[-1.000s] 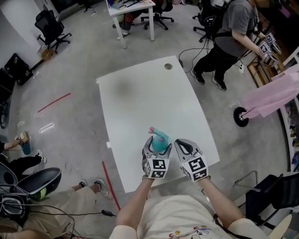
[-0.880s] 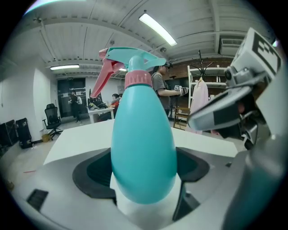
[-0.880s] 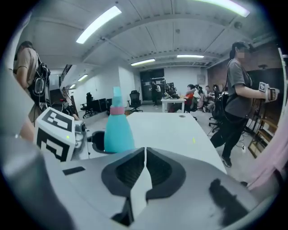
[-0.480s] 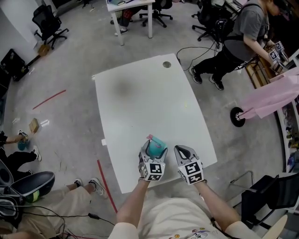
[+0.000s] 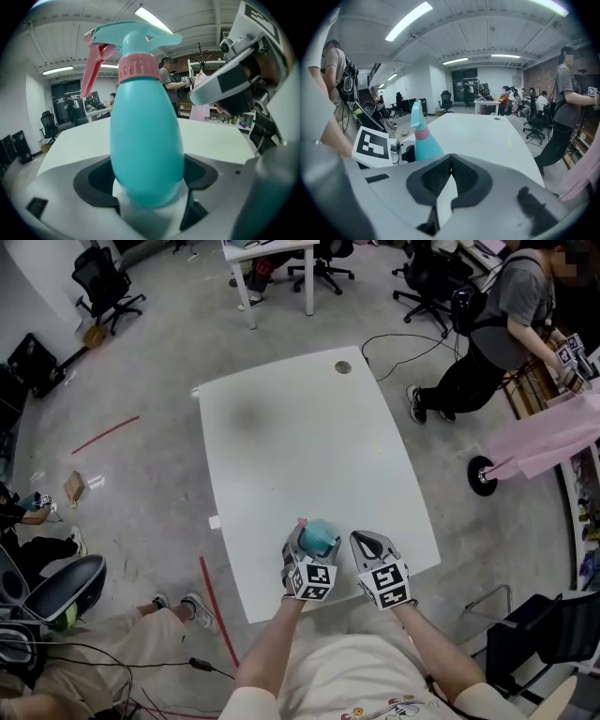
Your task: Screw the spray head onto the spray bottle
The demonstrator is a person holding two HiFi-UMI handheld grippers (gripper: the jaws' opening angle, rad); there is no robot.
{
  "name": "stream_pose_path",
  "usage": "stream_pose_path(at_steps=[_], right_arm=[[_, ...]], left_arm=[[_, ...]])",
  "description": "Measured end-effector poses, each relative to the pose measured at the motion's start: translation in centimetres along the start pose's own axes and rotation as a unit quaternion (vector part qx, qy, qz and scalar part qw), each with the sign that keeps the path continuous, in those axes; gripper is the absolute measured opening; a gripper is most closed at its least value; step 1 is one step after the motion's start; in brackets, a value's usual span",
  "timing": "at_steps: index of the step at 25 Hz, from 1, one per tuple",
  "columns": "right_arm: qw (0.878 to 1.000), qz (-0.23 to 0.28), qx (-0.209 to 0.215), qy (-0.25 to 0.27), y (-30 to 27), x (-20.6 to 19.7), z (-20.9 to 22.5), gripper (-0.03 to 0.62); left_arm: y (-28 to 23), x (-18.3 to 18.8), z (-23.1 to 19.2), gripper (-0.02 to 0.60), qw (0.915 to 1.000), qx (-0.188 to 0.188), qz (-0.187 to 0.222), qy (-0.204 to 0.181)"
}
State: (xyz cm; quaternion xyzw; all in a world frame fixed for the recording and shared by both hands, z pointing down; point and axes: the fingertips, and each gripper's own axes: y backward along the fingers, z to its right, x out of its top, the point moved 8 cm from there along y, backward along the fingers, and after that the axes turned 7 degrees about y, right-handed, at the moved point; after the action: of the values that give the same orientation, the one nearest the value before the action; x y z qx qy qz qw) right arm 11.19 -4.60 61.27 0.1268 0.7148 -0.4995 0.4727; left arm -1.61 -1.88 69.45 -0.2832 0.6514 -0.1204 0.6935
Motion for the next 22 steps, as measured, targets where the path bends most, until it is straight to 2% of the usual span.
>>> stream_pose_path(at_steps=[6, 11, 12, 13, 15, 16, 19, 22], right_arm=[[1.000, 0.010, 0.005, -0.008, 0.2, -0.2, 0.3, 0.006], [0.999, 0.021, 0.015, -0.022, 0.8, 0.0, 1.0, 0.006], [0.999, 0.025, 0.018, -0.028, 1.0, 0.0, 1.3, 0.006], [0.999, 0.029, 0.020, -0.036, 1.4, -0.1, 1.5, 0.006], [0.998, 0.039, 0.028, -0.044, 2.2, -0.2, 1.8, 0.006], [0.998, 0.042, 0.032, -0.038, 2.7, -0.3, 1.8, 0.006], [0.998, 0.044, 0.042, -0.021, 3.8, -0.3, 1.9, 0.006], [0.997, 0.047, 0.053, -0.028, 3.8, 0.5, 1.2, 0.005]], left_arm=[[2.3, 0.0, -0.2, 0.408, 0.9996, 0.007, 0.018, 0.022], [7.7, 2.4, -0.5, 0.405, 0.9951, 0.020, 0.041, 0.088], [9.1, 3.1, -0.3, 0.366, 0.9944, 0.027, 0.041, 0.094], [10.5, 3.8, 0.1, 0.279, 0.9939, 0.040, 0.040, 0.094], [13.2, 5.2, 1.0, 0.055, 0.9923, 0.061, 0.038, 0.100], [14.1, 5.8, 1.5, 0.006, 0.9919, 0.059, 0.035, 0.107], [15.1, 6.9, 2.0, 0.006, 0.9925, 0.041, 0.017, 0.114], [15.3, 7.1, 1.2, 0.006, 0.9915, 0.056, 0.000, 0.118]])
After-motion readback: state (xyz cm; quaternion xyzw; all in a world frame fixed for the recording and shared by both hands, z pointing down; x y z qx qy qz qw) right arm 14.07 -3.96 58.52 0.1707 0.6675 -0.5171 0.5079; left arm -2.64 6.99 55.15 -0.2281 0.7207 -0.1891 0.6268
